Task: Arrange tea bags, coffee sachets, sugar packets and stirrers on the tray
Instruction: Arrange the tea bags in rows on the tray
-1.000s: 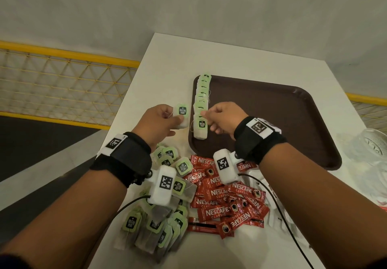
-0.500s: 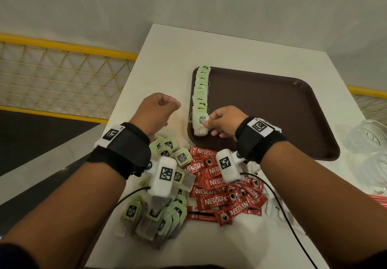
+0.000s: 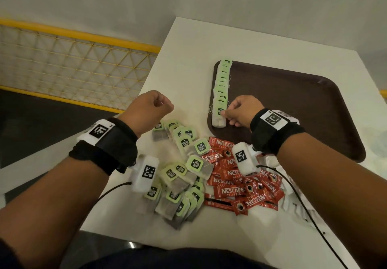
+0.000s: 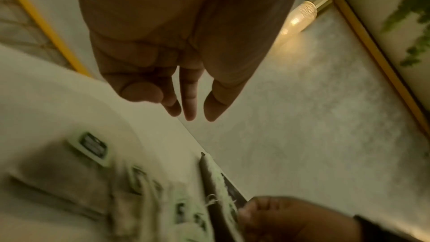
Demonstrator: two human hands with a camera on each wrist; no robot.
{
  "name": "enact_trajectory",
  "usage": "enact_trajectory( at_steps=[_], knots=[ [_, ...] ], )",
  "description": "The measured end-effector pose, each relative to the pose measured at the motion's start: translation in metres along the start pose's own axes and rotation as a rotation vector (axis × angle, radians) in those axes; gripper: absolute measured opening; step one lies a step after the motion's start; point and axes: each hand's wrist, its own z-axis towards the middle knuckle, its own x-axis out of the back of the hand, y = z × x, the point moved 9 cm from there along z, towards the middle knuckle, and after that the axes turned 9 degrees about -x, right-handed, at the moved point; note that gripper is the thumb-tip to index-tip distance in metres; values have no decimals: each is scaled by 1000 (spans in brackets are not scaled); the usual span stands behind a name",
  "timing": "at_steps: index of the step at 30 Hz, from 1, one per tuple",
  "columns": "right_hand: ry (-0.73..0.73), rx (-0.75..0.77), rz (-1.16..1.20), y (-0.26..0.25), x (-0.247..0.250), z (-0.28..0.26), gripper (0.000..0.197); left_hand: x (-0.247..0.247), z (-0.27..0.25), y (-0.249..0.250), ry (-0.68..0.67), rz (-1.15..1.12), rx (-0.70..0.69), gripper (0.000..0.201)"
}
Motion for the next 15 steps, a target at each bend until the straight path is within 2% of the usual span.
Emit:
enact_trajectory(
  at_steps=[2,3,8,11,15],
  knots=[
    [97,165,-130,-21,6,-14,20,7,-1,-6,-42,190,-35,17],
    [96,242,-183,-33,3,-23,20,10,-2,-12,-66,296,-38,20],
    [-147,466,-525,-69,-57,-61,36,6,-8,-33,-244,662,38,49],
    [-177,522,-692,-77,-84,-64,50,-5,-10,-25,-292,749,5,49],
    [-197,511,-776,-76,-102,-64,57,-9,-6,-22,-282,716,21,47]
  ],
)
